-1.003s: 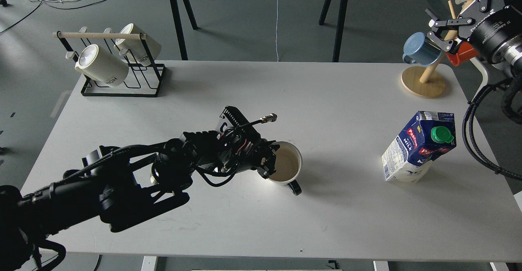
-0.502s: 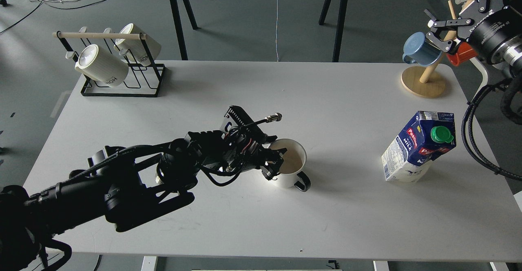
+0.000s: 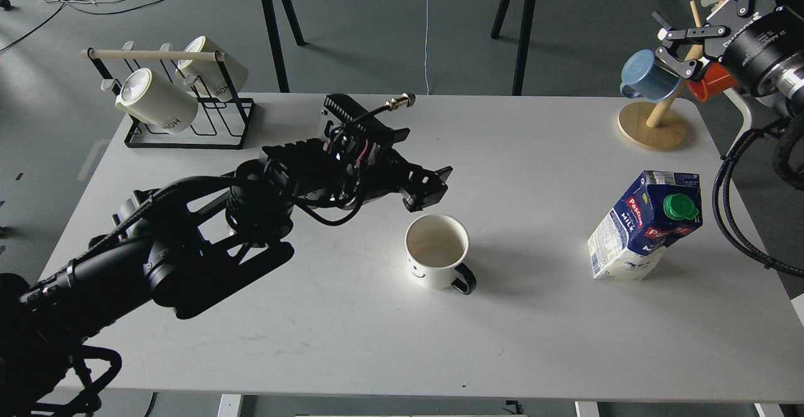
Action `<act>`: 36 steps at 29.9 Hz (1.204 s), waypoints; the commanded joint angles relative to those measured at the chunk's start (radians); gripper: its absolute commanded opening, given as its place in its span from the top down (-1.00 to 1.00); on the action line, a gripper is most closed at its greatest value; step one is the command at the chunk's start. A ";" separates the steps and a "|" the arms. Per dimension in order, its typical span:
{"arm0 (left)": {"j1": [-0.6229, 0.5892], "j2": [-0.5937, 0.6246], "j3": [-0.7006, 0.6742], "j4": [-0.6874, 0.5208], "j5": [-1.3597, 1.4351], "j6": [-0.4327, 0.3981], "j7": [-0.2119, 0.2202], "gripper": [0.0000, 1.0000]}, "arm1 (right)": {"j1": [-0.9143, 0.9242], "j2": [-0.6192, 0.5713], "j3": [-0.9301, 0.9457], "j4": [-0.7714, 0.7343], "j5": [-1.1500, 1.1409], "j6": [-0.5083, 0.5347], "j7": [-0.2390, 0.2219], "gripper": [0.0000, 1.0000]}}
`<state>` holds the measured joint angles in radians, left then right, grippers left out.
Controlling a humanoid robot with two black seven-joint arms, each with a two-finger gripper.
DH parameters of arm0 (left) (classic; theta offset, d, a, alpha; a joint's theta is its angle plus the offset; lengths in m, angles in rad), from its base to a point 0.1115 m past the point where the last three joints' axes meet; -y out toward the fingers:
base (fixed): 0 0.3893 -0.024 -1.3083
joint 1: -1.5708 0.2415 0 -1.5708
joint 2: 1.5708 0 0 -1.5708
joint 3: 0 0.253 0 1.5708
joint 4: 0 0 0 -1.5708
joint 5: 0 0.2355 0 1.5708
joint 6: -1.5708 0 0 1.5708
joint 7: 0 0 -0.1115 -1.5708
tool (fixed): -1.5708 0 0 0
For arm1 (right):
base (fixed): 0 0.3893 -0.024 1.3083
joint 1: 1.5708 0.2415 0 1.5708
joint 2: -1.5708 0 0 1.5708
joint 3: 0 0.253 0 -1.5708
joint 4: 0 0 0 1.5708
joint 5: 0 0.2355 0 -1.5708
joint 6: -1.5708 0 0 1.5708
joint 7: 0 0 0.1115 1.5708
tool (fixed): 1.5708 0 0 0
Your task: Place cup and milk with both arms
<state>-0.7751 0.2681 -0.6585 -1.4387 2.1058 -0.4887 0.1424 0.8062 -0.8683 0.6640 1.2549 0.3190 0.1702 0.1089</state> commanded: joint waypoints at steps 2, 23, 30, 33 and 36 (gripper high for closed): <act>0.003 -0.001 -0.237 0.020 -0.214 0.000 -0.001 -1.00 | -0.004 -0.095 0.005 0.079 0.002 0.002 0.000 -0.96; 0.103 0.094 -0.495 0.149 -1.127 0.180 -0.017 -0.99 | -0.019 -0.695 -0.064 0.460 0.273 0.146 0.000 -0.96; 0.131 0.083 -0.492 0.149 -1.129 0.197 -0.038 -1.00 | -0.019 -0.816 -0.257 0.443 0.561 0.318 0.035 -0.96; 0.131 0.080 -0.487 0.143 -1.129 0.197 -0.038 -1.00 | -0.019 -0.836 -0.384 0.436 0.589 0.318 0.121 -0.96; 0.131 0.080 -0.486 0.143 -1.129 0.199 -0.038 -1.00 | -0.019 -0.847 -0.496 0.390 0.594 0.318 0.193 -0.96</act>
<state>-0.6446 0.3489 -1.1458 -1.2954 0.9771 -0.2915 0.1043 0.7869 -1.7041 0.2718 1.6828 0.9040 0.4883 0.2372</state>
